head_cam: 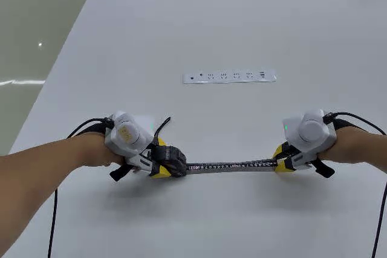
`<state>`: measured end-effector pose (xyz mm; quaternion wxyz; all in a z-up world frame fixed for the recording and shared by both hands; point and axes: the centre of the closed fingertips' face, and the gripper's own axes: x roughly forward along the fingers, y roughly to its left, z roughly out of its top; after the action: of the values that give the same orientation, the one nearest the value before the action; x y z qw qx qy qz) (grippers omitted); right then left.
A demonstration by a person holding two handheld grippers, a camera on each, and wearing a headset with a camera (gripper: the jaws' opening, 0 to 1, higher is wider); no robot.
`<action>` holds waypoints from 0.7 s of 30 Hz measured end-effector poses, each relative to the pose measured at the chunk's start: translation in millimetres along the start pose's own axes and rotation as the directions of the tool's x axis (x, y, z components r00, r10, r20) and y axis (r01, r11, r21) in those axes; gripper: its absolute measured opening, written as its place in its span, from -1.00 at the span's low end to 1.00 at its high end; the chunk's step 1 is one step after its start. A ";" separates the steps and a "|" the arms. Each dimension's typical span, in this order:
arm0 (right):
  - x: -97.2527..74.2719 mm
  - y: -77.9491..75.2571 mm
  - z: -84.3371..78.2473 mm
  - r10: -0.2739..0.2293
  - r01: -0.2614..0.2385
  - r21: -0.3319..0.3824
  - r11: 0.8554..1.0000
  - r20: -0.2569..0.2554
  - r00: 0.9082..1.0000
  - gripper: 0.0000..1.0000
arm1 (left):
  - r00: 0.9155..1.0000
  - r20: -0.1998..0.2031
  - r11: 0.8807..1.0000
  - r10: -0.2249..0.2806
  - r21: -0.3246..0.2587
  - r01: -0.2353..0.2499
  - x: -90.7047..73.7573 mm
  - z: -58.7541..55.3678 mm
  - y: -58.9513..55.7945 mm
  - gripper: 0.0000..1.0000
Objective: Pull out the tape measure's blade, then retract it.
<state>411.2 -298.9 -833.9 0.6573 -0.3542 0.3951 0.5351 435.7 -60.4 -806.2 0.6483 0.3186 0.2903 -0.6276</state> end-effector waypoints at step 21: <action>-8.9 6.2 -3.9 -0.005 0.005 -0.003 1.000 -0.001 1.000 -0.74 | 1.000 0.005 1.000 -0.003 -0.003 0.003 0.3 0.1 0.0 -0.35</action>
<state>403.5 -305.0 -827.9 0.6578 -0.3565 0.3937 0.5340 435.7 -60.7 -806.4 0.6484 0.3157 0.2901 -0.6290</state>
